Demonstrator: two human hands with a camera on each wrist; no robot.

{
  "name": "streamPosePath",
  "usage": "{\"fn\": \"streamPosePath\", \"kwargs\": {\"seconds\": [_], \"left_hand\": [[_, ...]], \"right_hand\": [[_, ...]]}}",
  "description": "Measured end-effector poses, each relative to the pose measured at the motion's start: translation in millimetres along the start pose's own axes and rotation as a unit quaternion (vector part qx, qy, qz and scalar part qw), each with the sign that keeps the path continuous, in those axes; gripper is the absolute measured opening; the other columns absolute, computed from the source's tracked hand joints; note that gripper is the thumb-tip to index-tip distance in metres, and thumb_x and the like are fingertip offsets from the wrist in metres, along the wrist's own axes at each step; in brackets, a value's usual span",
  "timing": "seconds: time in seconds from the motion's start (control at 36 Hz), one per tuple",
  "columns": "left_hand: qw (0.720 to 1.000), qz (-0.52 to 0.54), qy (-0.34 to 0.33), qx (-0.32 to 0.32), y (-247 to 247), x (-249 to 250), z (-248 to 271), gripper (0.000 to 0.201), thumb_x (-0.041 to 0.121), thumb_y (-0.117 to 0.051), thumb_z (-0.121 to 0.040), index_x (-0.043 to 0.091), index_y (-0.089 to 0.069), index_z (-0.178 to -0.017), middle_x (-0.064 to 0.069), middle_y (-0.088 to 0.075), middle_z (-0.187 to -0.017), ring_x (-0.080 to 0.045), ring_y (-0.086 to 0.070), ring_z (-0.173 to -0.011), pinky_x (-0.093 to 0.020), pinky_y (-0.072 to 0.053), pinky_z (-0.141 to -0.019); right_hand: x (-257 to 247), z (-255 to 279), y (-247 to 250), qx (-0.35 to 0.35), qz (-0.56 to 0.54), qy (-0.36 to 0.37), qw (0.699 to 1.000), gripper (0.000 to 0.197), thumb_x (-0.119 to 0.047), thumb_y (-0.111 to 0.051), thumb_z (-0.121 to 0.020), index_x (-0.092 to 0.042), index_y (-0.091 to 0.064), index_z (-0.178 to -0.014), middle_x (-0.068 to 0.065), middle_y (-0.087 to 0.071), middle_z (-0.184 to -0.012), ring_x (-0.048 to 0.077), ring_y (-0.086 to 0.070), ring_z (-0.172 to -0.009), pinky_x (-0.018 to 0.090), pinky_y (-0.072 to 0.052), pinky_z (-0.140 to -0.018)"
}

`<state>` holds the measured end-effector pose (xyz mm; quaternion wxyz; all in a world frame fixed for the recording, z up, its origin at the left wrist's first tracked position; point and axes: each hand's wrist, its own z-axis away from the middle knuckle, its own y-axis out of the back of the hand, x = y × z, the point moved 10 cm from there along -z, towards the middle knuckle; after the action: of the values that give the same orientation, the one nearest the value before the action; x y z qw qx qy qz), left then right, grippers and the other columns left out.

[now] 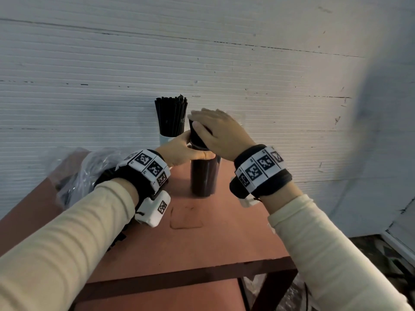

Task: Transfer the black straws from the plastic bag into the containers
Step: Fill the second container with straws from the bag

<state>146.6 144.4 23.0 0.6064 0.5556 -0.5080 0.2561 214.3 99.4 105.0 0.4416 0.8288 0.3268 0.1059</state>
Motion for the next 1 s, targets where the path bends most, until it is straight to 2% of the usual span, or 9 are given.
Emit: {"fn": "streamPosePath", "kwargs": {"seconds": [0.14, 0.25, 0.31, 0.42, 0.56, 0.67, 0.75, 0.89, 1.0], "left_hand": [[0.999, 0.031, 0.017, -0.022, -7, 2, 7, 0.079, 0.019, -0.086, -0.07, 0.02, -0.045, -0.137, -0.001, -0.062, -0.128, -0.011, -0.058, -0.118, -0.038, -0.043, -0.109], [0.998, -0.055, 0.037, 0.006, 7, -15, 13, 0.131, 0.057, -0.087, -0.047, 0.026, -0.018, -0.154, -0.008, -0.032, -0.157, -0.022, -0.03, -0.145, -0.049, -0.028, -0.118], [0.996, -0.066, 0.033, 0.05, 21, -17, 23, 0.114, 0.047, -0.084, -0.057, 0.024, -0.025, -0.152, -0.003, -0.042, -0.15, -0.018, -0.04, -0.139, -0.04, -0.034, -0.115], [0.978, -0.117, -0.021, 0.174, 63, 0, 58, 0.043, 0.011, -0.064, -0.085, 0.024, -0.058, -0.126, 0.009, -0.06, -0.118, -0.009, -0.057, -0.111, -0.019, -0.044, -0.088], [0.954, -0.15, -0.054, 0.255, 116, 7, 109, 0.024, 0.014, -0.059, -0.081, 0.034, -0.068, -0.091, 0.013, -0.069, -0.101, -0.011, -0.064, -0.096, -0.03, -0.05, -0.087], [0.933, -0.223, -0.027, 0.281, 151, -4, 137, 0.021, 0.016, -0.063, -0.081, 0.033, -0.069, -0.094, 0.009, -0.065, -0.107, -0.014, -0.057, -0.101, -0.033, -0.046, -0.085], [0.938, -0.263, 0.02, 0.224, 162, -27, 142, 0.024, 0.016, -0.069, -0.083, 0.028, -0.07, -0.104, 0.002, -0.063, -0.114, -0.019, -0.056, -0.107, -0.032, -0.043, -0.087], [0.952, -0.262, 0.033, 0.155, 161, -53, 148, 0.04, 0.007, -0.072, -0.082, 0.035, -0.064, -0.11, -0.002, -0.064, -0.085, -0.02, -0.05, -0.067, -0.027, -0.044, -0.063], [0.956, -0.228, 0.031, 0.183, 171, -63, 154, 0.043, 0.014, -0.063, -0.074, 0.053, -0.064, -0.091, -0.01, -0.069, -0.117, -0.022, -0.059, -0.092, -0.047, -0.052, -0.091]], "right_hand": [[-1, -2, 3, 0.014, 0.004, -0.021, 1.0, 0.042, -0.031, -0.036, -0.103, -0.017, -0.049, -0.14, 0.0, -0.048, -0.146, 0.016, -0.041, -0.136, 0.035, -0.019, -0.119], [-11, -1, 16, 0.062, -0.059, -0.019, 0.996, 0.044, -0.03, -0.043, -0.1, -0.015, -0.047, -0.141, 0.001, -0.047, -0.146, 0.017, -0.043, -0.134, 0.032, -0.032, -0.112], [-21, 1, 23, 0.098, -0.087, -0.005, 0.991, 0.041, -0.026, -0.048, -0.098, -0.013, -0.051, -0.136, 0.002, -0.051, -0.139, 0.018, -0.049, -0.127, 0.029, -0.04, -0.104], [-43, 6, 22, 0.147, -0.115, 0.022, 0.982, 0.023, -0.016, -0.053, -0.09, -0.009, -0.063, -0.11, 0.002, -0.058, -0.105, 0.016, -0.056, -0.095, 0.024, -0.045, -0.083], [-71, 3, -27, 0.01, -0.157, -0.009, 0.987, 0.015, -0.013, -0.054, -0.088, -0.009, -0.065, -0.097, 0.002, -0.063, -0.09, 0.013, -0.054, -0.08, 0.024, -0.044, -0.075], [-102, 13, -92, -0.213, -0.087, -0.008, 0.973, 0.032, -0.029, -0.053, -0.096, -0.008, -0.062, -0.118, 0.009, -0.064, -0.114, 0.024, -0.058, -0.104, 0.034, -0.046, -0.091], [-127, 20, -122, -0.287, -0.065, 0.005, 0.956, 0.045, -0.038, -0.048, -0.098, -0.009, -0.054, -0.133, 0.009, -0.057, -0.132, 0.024, -0.052, -0.121, 0.034, -0.041, -0.102], [-149, 13, -161, -0.344, -0.021, 0.011, 0.939, 0.056, -0.044, -0.045, -0.099, -0.012, -0.04, -0.145, 0.009, -0.045, -0.146, 0.024, -0.042, -0.133, 0.033, -0.032, -0.108], [-152, 5, -181, -0.355, 0.005, -0.009, 0.935, 0.062, -0.052, -0.054, -0.092, -0.013, -0.045, -0.139, 0.01, -0.054, -0.135, 0.028, -0.051, -0.122, 0.036, -0.04, -0.1]]}}
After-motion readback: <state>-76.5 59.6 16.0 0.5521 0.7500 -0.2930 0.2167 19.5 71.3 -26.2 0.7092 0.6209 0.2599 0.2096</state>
